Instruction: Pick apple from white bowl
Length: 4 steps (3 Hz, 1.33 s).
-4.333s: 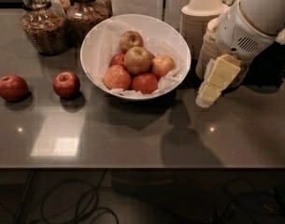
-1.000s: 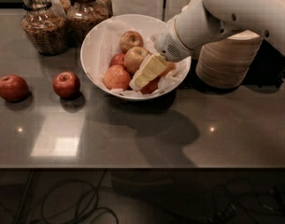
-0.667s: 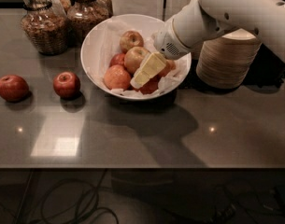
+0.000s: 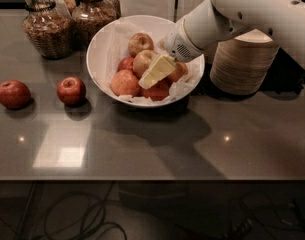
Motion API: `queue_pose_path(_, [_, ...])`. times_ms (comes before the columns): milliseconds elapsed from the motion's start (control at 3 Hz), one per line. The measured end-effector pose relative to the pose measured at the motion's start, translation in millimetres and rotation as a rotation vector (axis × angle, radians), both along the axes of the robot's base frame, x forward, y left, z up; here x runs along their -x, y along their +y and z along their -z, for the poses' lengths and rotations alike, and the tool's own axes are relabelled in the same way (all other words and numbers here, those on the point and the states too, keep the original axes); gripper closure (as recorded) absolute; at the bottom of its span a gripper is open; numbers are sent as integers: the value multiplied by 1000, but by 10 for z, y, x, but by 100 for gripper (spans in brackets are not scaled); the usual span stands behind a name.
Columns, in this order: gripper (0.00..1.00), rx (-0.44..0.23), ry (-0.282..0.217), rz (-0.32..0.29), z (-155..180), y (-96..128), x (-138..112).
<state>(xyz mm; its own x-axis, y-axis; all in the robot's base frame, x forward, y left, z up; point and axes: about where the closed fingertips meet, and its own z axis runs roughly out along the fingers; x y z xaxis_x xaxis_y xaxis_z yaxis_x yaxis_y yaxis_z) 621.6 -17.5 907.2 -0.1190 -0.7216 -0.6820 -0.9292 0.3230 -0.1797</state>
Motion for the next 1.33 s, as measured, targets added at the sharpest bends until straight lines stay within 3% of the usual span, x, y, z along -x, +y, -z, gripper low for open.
queue_pose_path(1000, [93, 0, 0, 0, 0, 1, 0])
queue_pose_path(1333, [100, 0, 0, 0, 1, 1, 0])
